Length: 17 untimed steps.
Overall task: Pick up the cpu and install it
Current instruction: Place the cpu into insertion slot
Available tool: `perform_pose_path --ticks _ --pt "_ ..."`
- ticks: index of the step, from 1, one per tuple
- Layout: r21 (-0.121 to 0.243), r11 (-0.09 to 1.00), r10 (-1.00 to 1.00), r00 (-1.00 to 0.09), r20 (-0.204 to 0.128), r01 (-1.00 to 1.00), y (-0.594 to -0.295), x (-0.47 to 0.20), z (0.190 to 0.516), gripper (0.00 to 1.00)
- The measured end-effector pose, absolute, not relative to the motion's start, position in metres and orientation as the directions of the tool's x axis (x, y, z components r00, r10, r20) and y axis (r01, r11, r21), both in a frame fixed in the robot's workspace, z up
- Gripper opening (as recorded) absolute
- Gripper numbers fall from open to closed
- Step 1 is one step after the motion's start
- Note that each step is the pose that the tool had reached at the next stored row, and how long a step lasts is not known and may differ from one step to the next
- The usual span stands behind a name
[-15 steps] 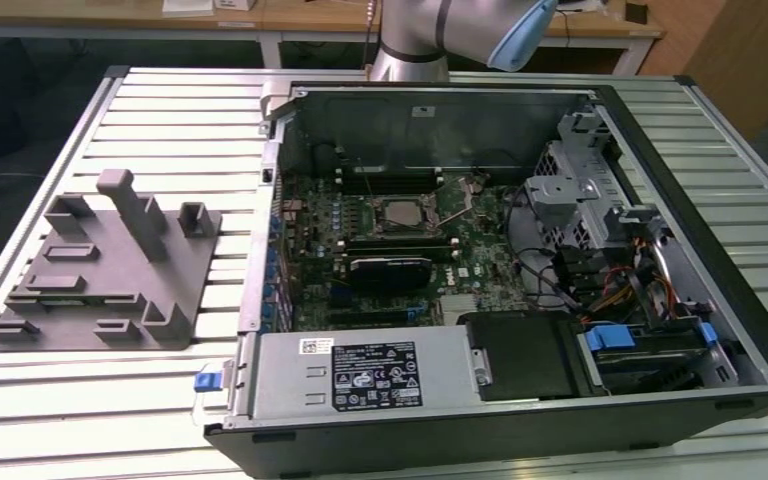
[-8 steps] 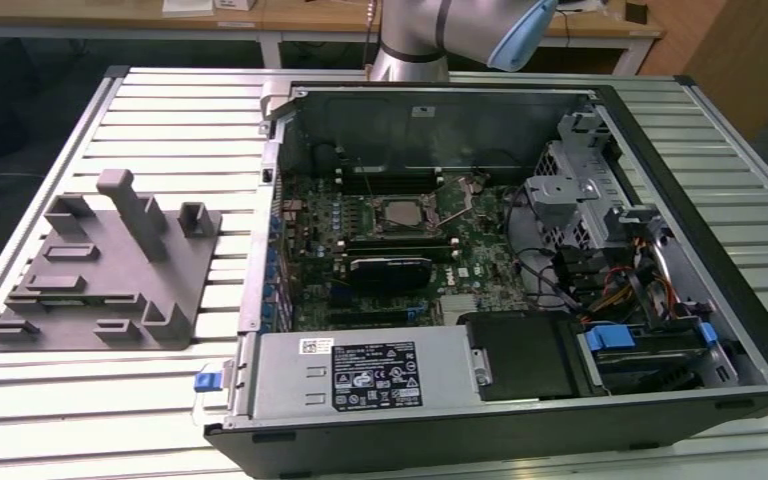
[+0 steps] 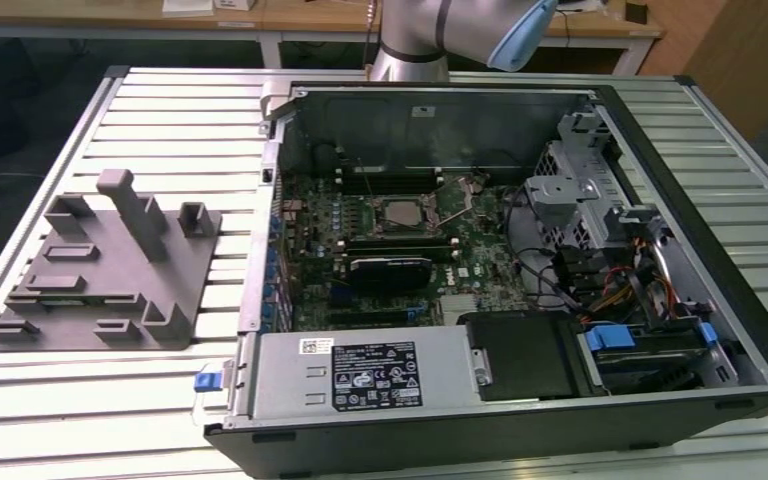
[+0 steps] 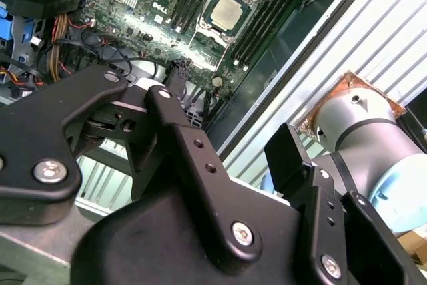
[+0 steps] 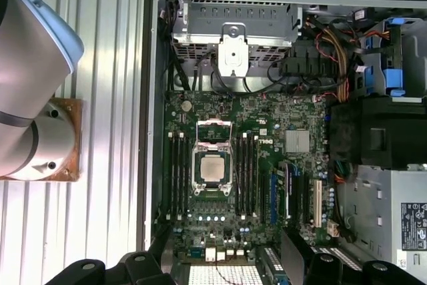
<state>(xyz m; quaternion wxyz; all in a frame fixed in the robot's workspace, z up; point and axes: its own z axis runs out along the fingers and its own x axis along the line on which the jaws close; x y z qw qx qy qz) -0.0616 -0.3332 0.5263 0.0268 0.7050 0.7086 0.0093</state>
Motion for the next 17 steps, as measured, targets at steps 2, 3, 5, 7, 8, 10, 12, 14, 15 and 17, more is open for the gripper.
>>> perform_pose_path --ticks 2,3,5,7,8,10,12,14,15,17 --pt "0.051 0.006 1.0 -0.004 -0.025 0.999 -0.3332 -0.0616 0.5254 0.74" --pt "0.051 0.006 1.0 -0.004 -0.025 0.999 -0.3332 -0.0616 0.525 0.74" --pt "0.051 0.006 1.0 -0.004 -0.025 0.999 -0.3332 -0.0616 0.5242 0.74" --pt "0.051 0.006 1.0 -0.004 -0.025 0.999 -0.3332 -0.0616 0.5233 0.74" --pt "0.051 0.006 1.0 -0.004 -0.025 0.999 -0.3332 -0.0616 0.5228 0.74" --pt "0.051 0.006 1.0 -0.004 -0.025 0.999 -0.3332 -0.0616 0.522 0.74" --pt "0.051 0.006 1.0 -0.004 -0.025 0.999 -0.3332 -0.0616 0.5212 0.74" --pt "0.051 0.006 1.0 -0.004 -0.025 0.999 -0.3332 -0.0616 0.5203 0.74" --pt "0.051 0.006 1.0 -0.005 -0.025 0.999 -0.3332 -0.0616 0.5199 0.74" --pt "0.051 0.006 1.0 -0.004 -0.025 0.999 -0.3332 -0.0616 0.5191 0.74"
